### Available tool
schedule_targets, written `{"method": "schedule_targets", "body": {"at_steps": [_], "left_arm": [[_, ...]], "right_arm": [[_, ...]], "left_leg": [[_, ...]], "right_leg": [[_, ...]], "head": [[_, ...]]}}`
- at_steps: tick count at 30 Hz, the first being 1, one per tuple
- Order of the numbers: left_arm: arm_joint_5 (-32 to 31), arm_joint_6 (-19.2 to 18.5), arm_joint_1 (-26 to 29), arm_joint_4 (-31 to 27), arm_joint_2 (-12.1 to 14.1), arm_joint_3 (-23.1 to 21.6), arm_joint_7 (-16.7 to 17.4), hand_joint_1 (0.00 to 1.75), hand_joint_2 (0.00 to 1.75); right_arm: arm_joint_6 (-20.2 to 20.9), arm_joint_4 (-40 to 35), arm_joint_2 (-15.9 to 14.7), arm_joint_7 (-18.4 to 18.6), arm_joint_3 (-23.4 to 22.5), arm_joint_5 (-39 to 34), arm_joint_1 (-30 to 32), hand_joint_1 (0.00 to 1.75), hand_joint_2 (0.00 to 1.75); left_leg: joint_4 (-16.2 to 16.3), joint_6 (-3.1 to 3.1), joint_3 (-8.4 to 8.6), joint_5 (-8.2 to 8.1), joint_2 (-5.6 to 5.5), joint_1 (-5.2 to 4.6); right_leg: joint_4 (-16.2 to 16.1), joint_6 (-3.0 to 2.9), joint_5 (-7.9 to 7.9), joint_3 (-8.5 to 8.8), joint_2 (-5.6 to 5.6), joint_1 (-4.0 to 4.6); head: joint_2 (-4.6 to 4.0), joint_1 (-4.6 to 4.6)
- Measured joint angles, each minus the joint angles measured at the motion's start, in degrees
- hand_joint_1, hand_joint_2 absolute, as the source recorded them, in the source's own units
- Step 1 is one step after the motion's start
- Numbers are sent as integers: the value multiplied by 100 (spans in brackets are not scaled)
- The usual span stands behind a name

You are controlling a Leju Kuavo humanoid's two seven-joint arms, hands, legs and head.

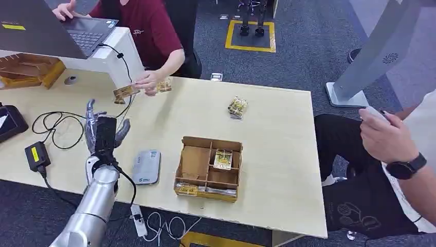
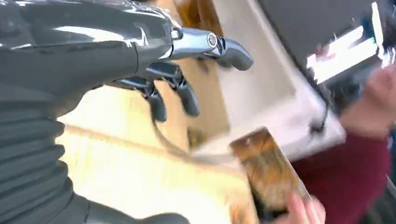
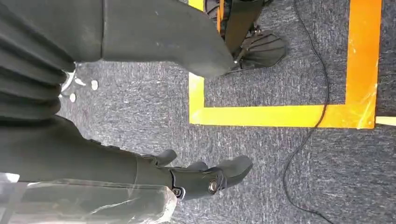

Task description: Pass the card to the sensor for recognition and then transmit it.

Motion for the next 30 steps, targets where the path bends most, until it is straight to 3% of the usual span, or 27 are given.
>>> {"method": "schedule_targets", "body": {"at_steps": [4,6,11,19,24,30], "left_arm": [[98,-809,346,-584,195,-605,140,0,175],[94,-990,499,-954,348,-882,227,0,175],[85,-1077,703,-1453,558,-1180,297,0,175],[59,-1191,788,-1691,678,-1337,290,0,175],[-254,-1691,1217,-2499,1124,-1659,56,0,175],[-995,-1400,2017,-3613,1670,-1805,-136,0,175]], "right_arm": [[17,0,0,-9,-17,-90,75,0,0],[20,0,0,-4,-24,-99,100,0,0],[35,0,0,-4,-39,-101,115,0,0],[37,0,0,-4,-44,-123,133,0,0],[94,-9,0,-2,-122,-252,162,0,0],[111,-22,13,-61,-251,-337,202,0,0]], "left_leg": [[0,5,-3,-4,3,0],[0,6,-3,-4,3,0],[0,6,-3,-4,3,1],[0,6,-3,-4,3,0],[0,3,-4,-11,27,0],[-1,8,-3,-23,34,1]], "right_leg": [[-1,0,0,-4,5,0],[-1,0,-1,-5,5,0],[-1,1,-2,-6,4,1],[-1,1,-1,-4,5,0],[0,1,-2,-11,28,0],[0,1,-13,-13,30,1]], "head": [[0,2],[0,0],[0,0],[0,2],[0,-2],[0,2]]}}
